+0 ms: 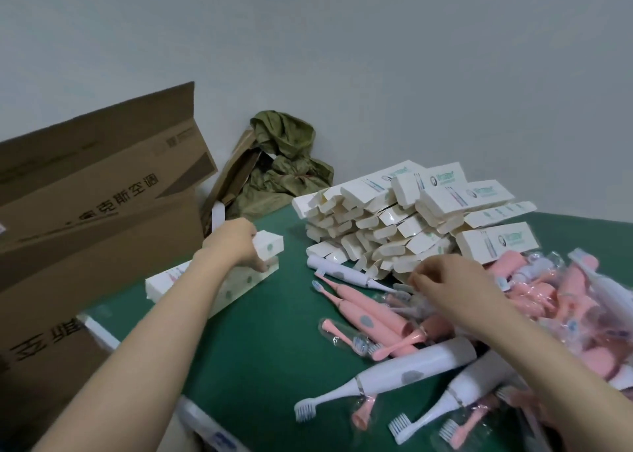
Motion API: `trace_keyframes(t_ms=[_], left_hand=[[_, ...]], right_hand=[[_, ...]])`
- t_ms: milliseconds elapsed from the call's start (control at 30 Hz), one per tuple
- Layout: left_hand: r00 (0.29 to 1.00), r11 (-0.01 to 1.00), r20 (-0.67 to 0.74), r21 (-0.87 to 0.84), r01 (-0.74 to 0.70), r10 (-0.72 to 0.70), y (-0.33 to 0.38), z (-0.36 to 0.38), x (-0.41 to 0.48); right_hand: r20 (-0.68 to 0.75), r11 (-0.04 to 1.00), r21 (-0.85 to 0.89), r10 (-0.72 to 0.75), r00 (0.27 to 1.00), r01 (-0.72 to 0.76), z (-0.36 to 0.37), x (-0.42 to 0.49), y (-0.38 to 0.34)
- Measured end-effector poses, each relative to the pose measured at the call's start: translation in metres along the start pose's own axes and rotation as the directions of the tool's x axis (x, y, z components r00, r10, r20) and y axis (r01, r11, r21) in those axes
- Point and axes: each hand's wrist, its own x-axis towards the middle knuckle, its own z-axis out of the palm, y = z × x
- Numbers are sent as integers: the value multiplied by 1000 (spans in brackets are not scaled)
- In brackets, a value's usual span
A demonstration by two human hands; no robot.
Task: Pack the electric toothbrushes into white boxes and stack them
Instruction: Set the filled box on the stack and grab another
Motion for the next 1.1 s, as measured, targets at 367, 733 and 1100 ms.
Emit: trace_keyframes(t_ms=[367,733,1100], left_hand=[[993,984,27,134,113,-117,-46,19,7],[755,766,-453,-208,-607,475,123,14,-28],[726,852,-450,223,-473,521,240,42,4]], right_hand=[[123,989,-44,-135,983,142,11,-2,-11],[-112,992,-112,39,993,-52,-53,2,46],[-78,985,-136,95,992,-105,-47,0,55]])
